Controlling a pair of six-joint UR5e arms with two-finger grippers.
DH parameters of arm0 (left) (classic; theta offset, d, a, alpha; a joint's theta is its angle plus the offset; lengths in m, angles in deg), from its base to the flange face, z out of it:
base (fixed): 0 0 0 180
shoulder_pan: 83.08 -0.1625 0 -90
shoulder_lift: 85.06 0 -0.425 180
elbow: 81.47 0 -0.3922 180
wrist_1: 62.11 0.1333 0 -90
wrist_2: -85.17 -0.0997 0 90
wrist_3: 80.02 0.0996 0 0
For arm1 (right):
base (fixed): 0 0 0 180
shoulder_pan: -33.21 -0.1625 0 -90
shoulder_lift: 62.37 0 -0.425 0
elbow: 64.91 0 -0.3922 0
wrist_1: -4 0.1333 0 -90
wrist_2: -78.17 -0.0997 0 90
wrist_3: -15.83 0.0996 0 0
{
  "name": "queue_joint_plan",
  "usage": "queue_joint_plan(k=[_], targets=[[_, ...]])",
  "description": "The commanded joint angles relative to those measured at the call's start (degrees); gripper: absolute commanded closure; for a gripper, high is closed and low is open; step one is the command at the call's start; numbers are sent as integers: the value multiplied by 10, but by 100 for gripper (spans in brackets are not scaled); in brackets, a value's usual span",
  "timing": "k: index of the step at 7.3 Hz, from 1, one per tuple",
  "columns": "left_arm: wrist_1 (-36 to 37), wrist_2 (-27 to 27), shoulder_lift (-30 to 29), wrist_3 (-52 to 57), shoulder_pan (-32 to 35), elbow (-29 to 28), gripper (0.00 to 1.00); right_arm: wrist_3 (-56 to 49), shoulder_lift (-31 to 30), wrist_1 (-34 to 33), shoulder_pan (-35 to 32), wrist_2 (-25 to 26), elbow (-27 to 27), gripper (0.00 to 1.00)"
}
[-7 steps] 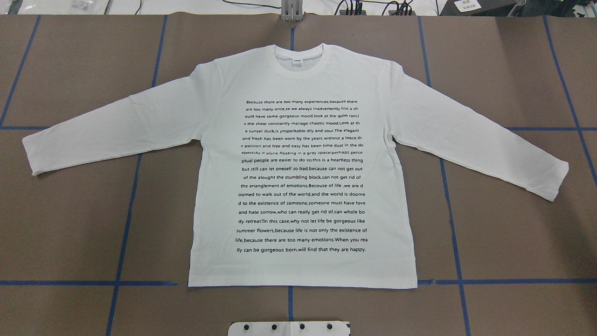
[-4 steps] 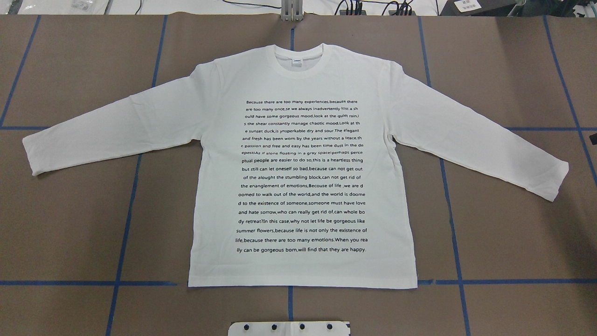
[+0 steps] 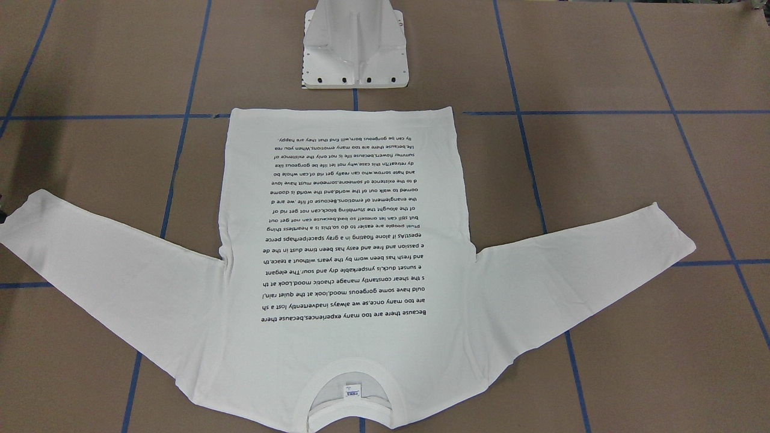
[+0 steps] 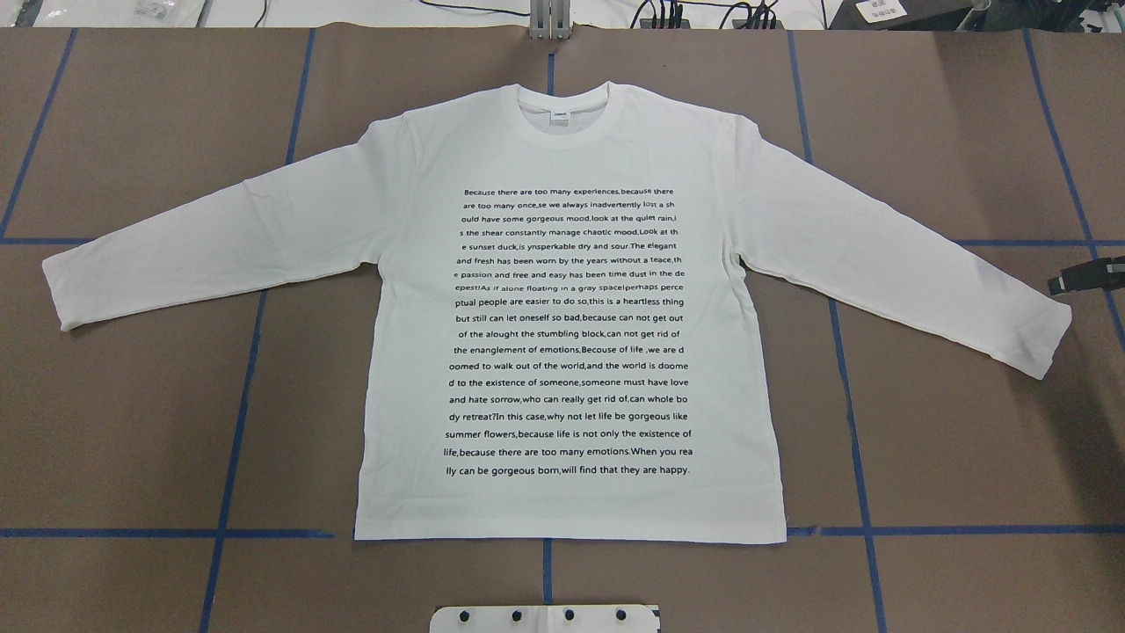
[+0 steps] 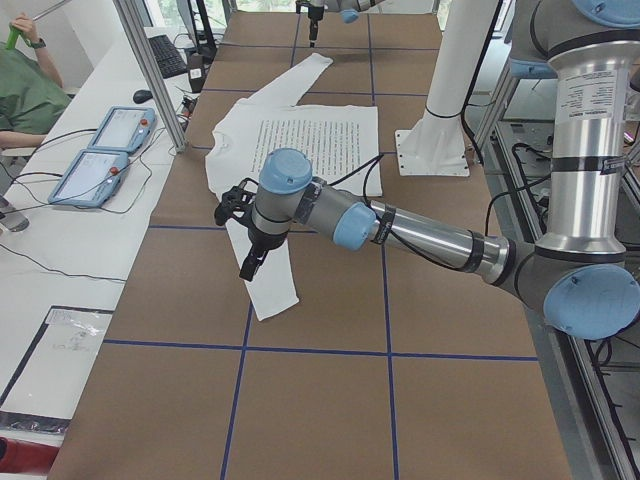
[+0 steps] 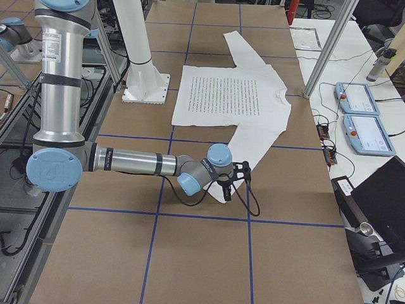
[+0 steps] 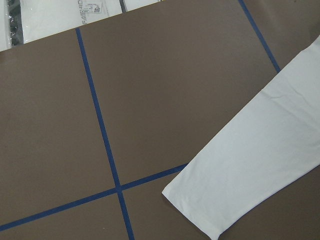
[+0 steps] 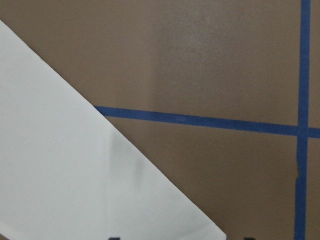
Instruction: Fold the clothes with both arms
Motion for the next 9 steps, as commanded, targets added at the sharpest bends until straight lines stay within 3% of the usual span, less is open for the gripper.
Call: queue_joint_plan(k=[1,9], targets=[[-1,0,0,1,0,0,0,11,-1,14,7,3,-22,29],[-1,0,0,2,0,-4,0,12,5,15,32,24,-54,39]])
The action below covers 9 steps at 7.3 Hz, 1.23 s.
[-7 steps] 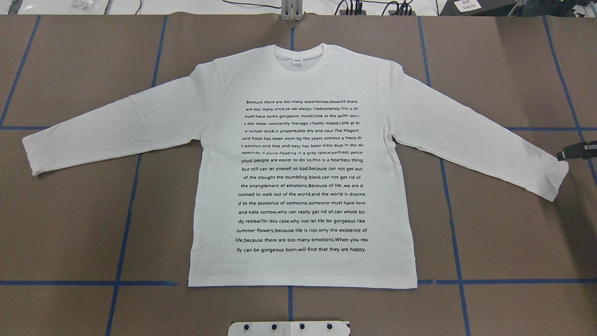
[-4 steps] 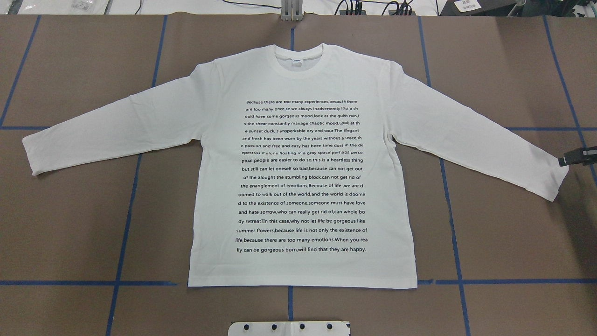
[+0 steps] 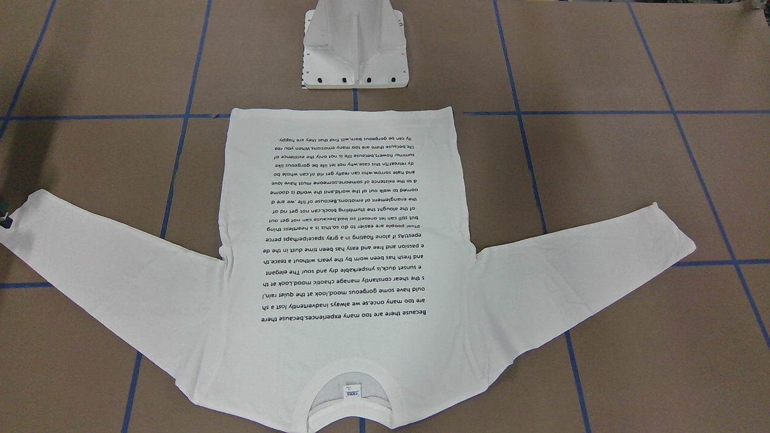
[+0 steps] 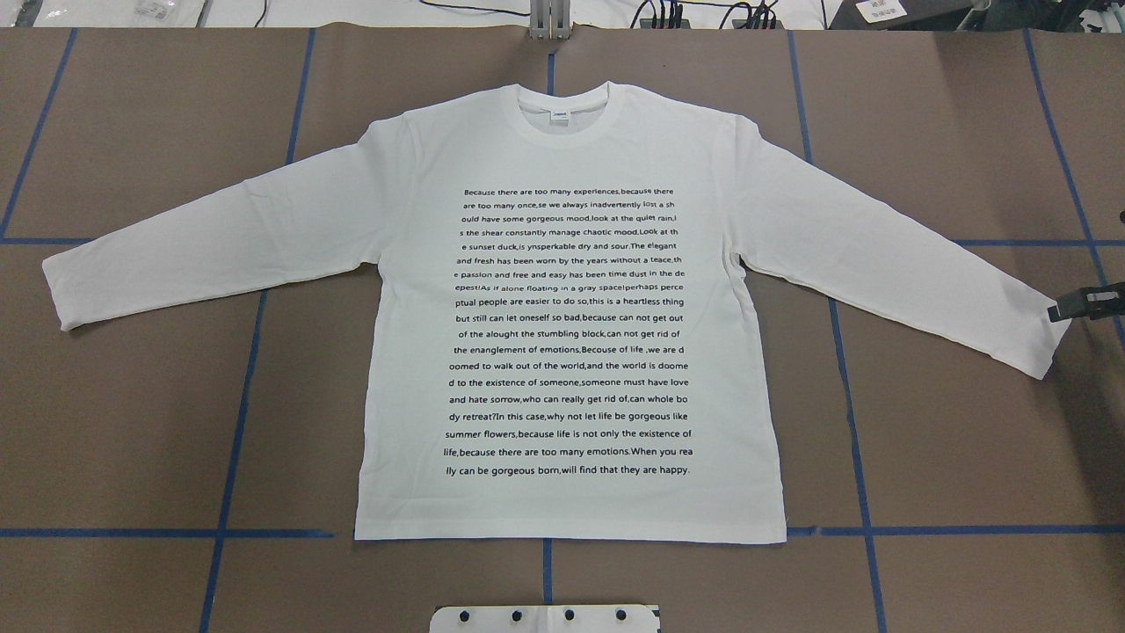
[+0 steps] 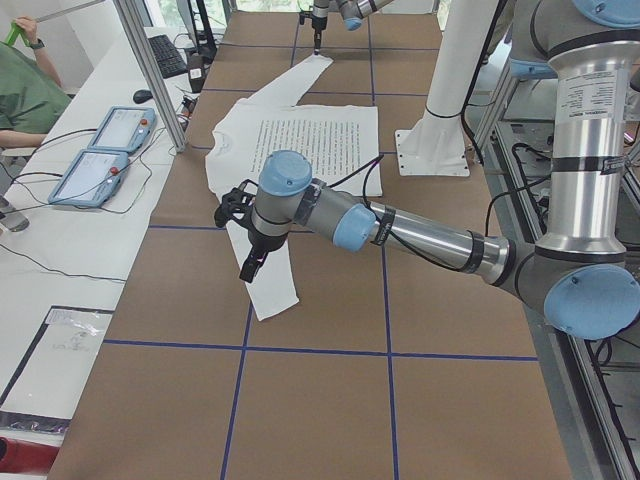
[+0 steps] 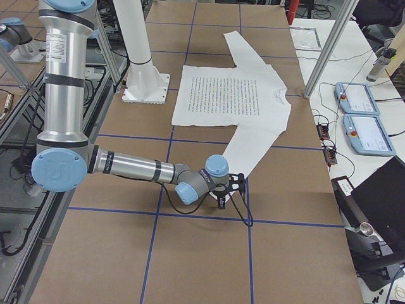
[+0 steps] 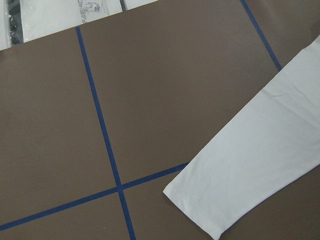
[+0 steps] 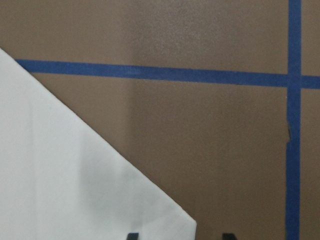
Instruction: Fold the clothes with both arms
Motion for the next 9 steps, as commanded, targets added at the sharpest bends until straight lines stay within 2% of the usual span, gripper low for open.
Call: queue_joint_plan(k=[1,2,3,5,6,8,9], targets=[[0,0,2,0,0,0,0,0,6,0,4,5,-4,41],[0,0,2,0,0,-1,0,0,6,0,5,8,-4,43],[0,0,2,0,0,0,0,0,6,0,6,8,-5,49],[0,0,2,0,0,0,0,0,6,0,6,9,-5,70],[0,0,2,0,-1,0,0,0,6,0,6,9,-5,77],[0,0,2,0,0,0,0,-1,6,0,6,9,-2,100],[0,0,2,0,0,1,0,-1,7,-1,3,2,8,100]])
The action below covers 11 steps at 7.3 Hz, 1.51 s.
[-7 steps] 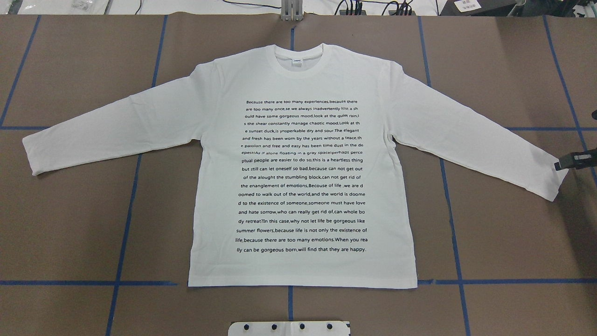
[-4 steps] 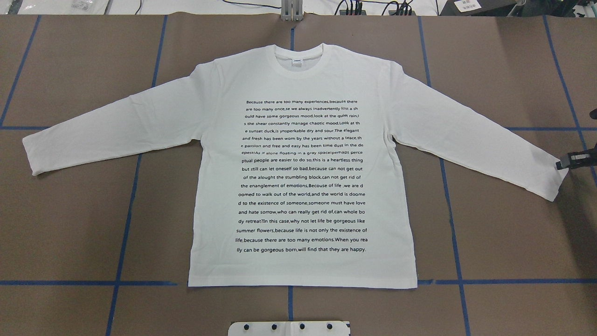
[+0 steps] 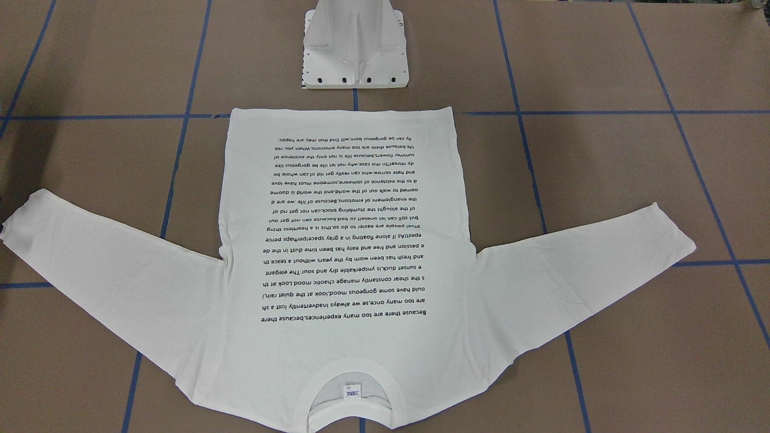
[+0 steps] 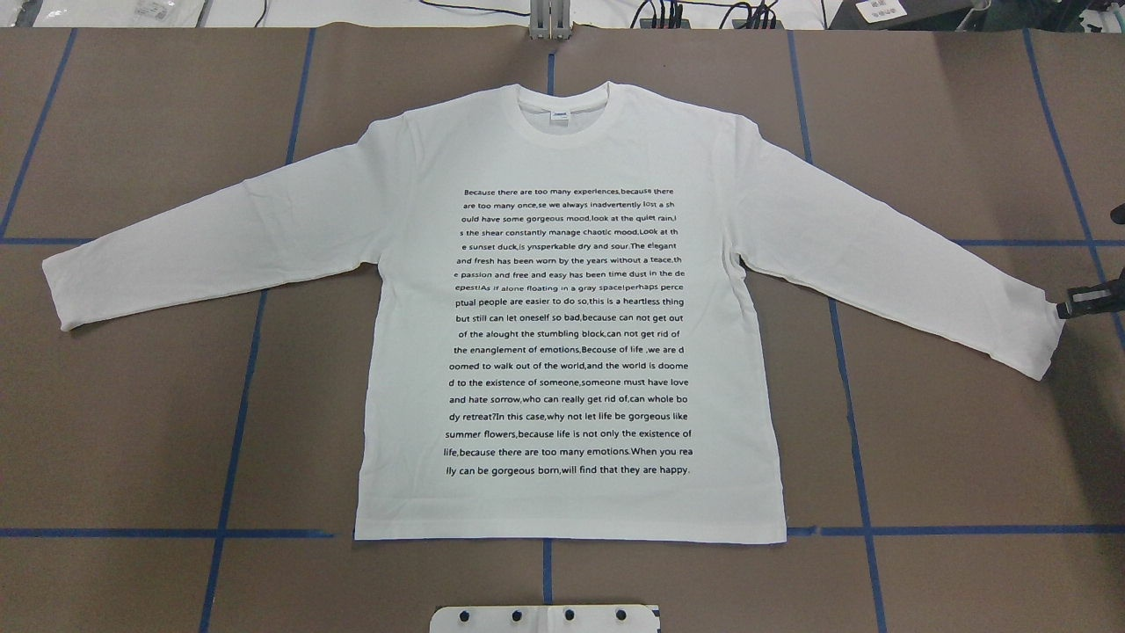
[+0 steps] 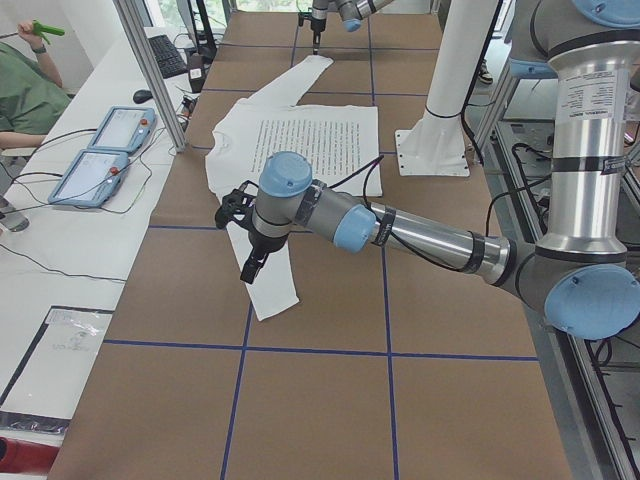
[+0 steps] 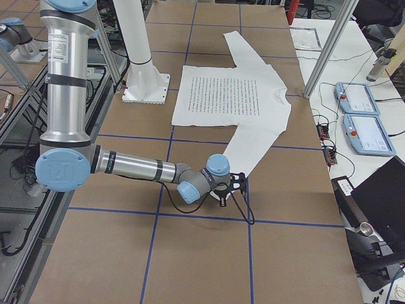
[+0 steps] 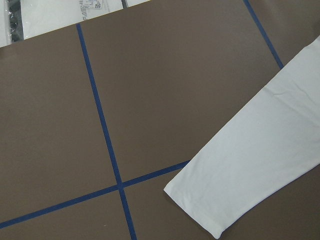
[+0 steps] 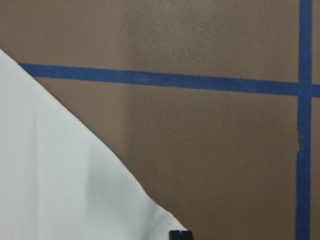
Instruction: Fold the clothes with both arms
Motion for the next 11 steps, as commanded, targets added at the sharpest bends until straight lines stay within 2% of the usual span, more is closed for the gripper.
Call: queue_joint_plan(k=[1,2,3,5,6,8,9,10,11], targets=[[0,0,0,0,0,1,0,-1,-1,-9,-12,-8,27,100],[0,0,0,0,0,1,0,-1,-2,-36,-34,-19,51,100],[0,0,0,0,0,1,0,-1,-4,-103,-49,-23,104,100],[0,0,-1,0,-1,1,0,0,18,-343,-56,-13,270,100],[0,0,-1,0,-1,1,0,0,79,-486,-57,-5,331,100],[0,0,0,-1,-1,1,0,1,268,-759,-51,40,364,100],[1,1,0,-2,0,2,0,18,348,-842,-26,56,362,100],[1,1,0,-2,-1,1,0,96,401,-852,19,70,345,100],[0,0,1,-2,-1,-1,0,169,473,-850,68,90,300,100]])
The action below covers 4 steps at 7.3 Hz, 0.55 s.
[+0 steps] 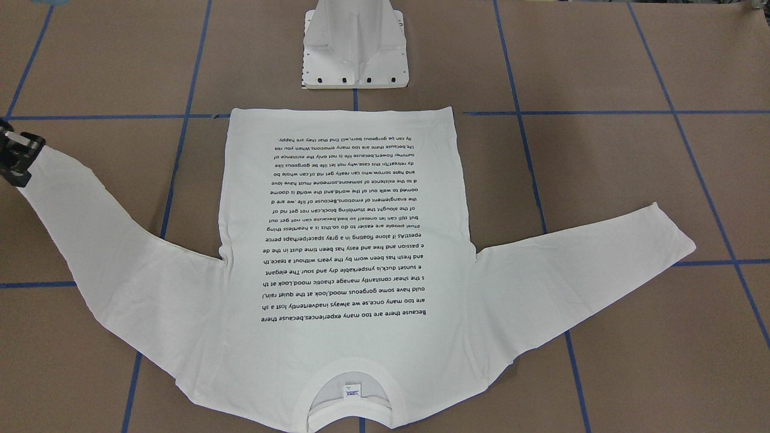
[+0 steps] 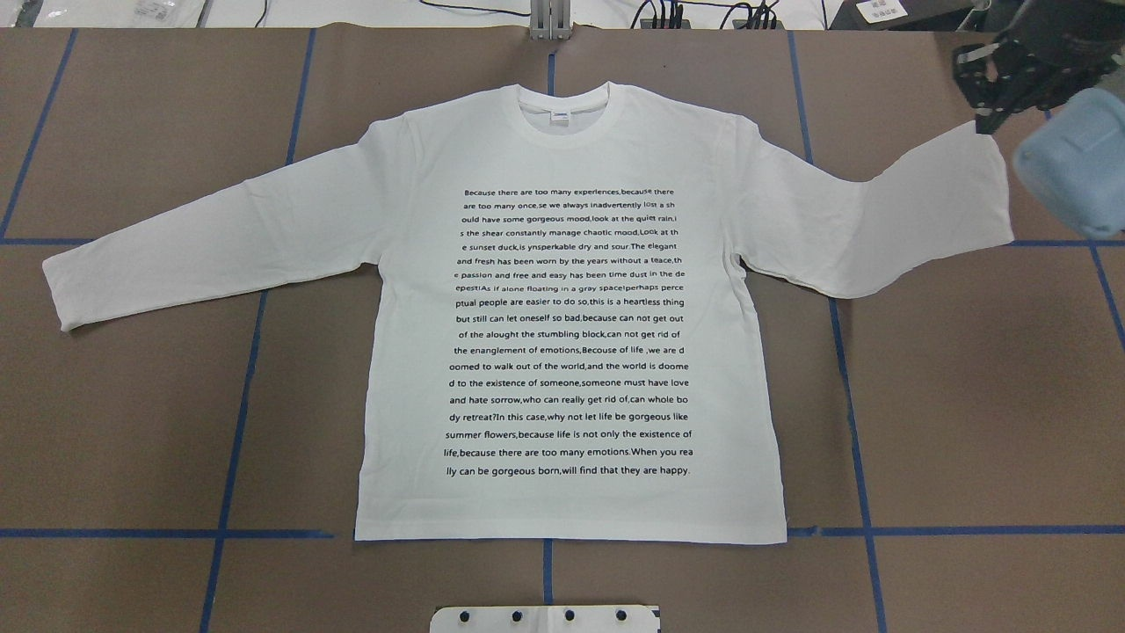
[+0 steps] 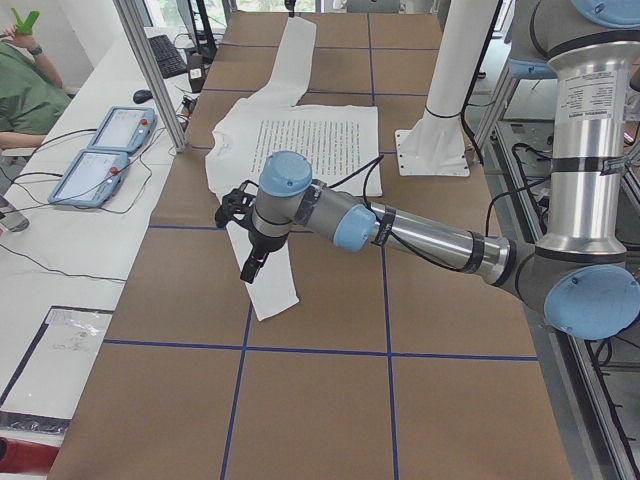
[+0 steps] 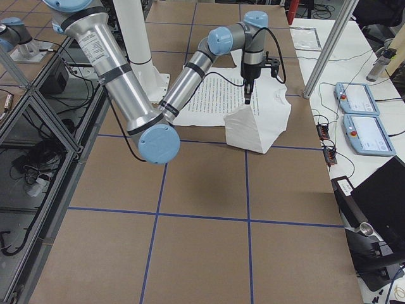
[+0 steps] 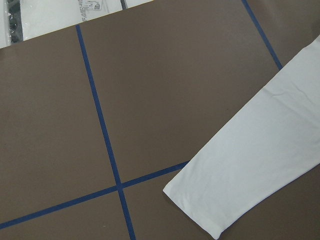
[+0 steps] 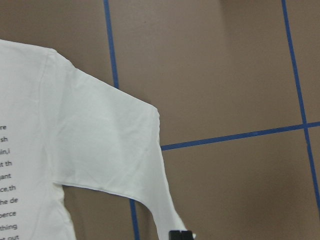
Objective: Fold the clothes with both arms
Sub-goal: 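Reach the right gripper to the sleeve cuff on its side and grasp it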
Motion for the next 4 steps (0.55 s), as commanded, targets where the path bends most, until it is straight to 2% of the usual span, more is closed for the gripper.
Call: queue_joint_plan(k=[1,2,4], targets=[[-1,-1,2,1,0,-3,0,123,168,-18,81,35,-104,100],[-1,-1,1,2,-1,-12,0,147,249,-4,103,40,-185,100],[-2,-1,1,2,-2,-14,0,223,393,141,156,69,-411,100]])
